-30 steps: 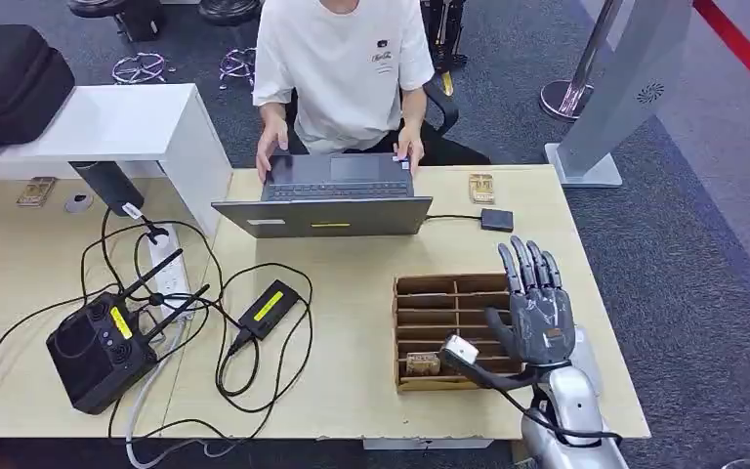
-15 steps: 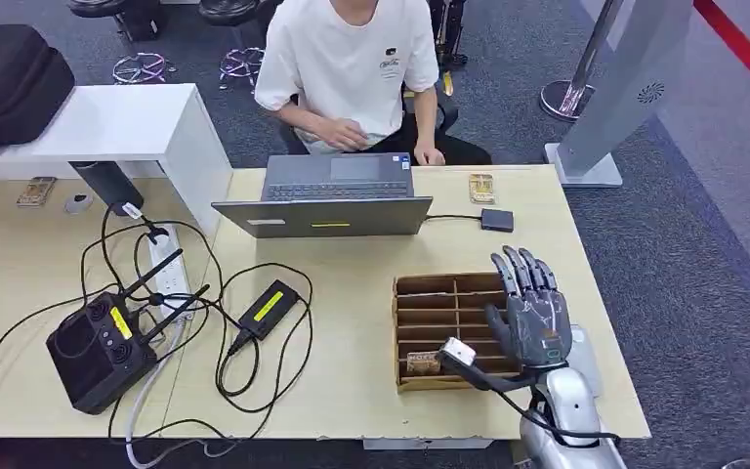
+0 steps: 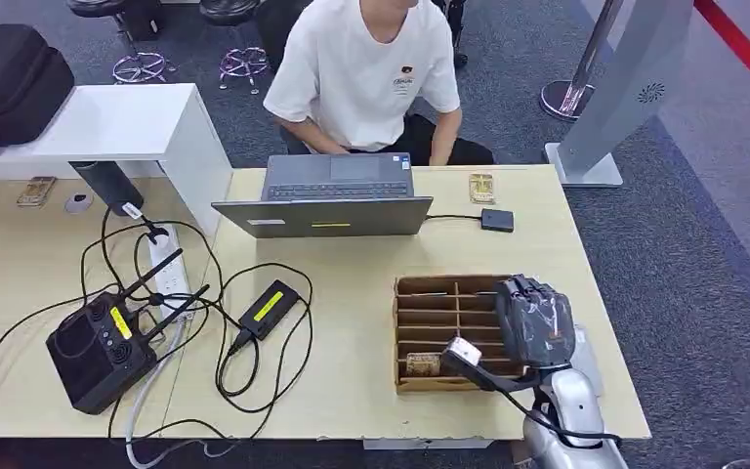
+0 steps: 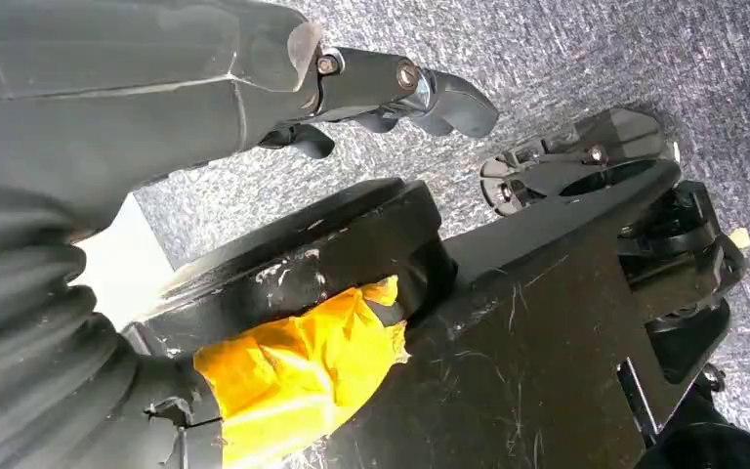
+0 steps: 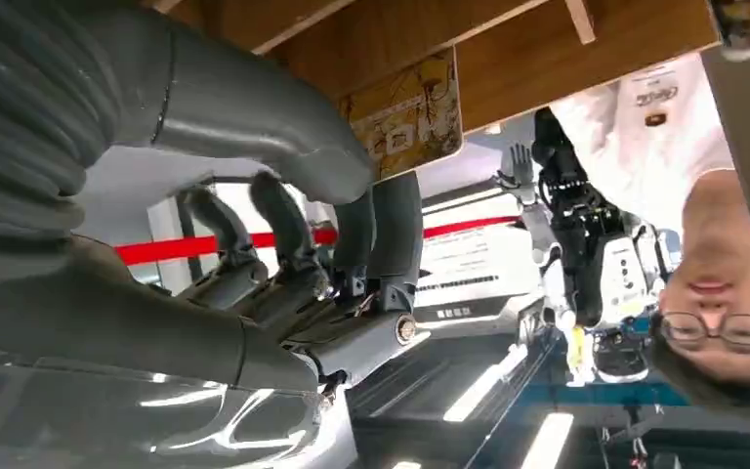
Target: Pass the card to the sensor for recognition and then transmit it.
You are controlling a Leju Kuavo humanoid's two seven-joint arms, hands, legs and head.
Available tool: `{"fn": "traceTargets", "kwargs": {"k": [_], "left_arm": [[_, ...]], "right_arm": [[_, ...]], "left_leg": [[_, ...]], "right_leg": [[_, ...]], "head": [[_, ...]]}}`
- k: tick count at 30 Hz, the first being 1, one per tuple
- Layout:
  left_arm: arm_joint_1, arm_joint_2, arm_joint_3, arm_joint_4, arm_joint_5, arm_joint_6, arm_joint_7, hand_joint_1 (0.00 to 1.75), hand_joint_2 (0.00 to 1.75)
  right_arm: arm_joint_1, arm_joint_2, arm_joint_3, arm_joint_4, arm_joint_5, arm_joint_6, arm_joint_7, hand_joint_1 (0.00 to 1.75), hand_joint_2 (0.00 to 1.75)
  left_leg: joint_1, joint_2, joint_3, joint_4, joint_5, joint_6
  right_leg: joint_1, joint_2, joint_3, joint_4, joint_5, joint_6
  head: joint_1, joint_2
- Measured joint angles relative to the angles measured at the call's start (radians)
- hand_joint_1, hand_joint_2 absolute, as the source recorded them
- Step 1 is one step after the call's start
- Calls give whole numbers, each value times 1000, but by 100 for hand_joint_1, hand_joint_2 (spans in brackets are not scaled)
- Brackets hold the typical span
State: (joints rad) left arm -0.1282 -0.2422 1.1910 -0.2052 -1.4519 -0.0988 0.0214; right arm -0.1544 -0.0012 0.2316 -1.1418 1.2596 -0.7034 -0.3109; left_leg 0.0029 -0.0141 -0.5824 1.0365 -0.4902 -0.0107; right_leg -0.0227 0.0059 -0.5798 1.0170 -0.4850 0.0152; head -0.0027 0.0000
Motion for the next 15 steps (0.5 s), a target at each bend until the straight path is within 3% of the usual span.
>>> {"fn": "traceTargets", "kwargs": {"k": [9,15], "left_arm": [[0,1,0,0,-1,5,0,0,175],[-1,2,-8,0,-12,56,-4,0,175]], "right_arm": [[6,-32,-5,-12,-11,-1,0,166,175],[16,-36,-8,-23,-3,-1,4,166,175]], "left_leg": [[0,0,0,0,0,0],[0,0,0,0,0,0]], "right_leg": [[0,0,0,0,0,0],[0,0,0,0,0,0]], "head": [[0,0],[0,0]]}}
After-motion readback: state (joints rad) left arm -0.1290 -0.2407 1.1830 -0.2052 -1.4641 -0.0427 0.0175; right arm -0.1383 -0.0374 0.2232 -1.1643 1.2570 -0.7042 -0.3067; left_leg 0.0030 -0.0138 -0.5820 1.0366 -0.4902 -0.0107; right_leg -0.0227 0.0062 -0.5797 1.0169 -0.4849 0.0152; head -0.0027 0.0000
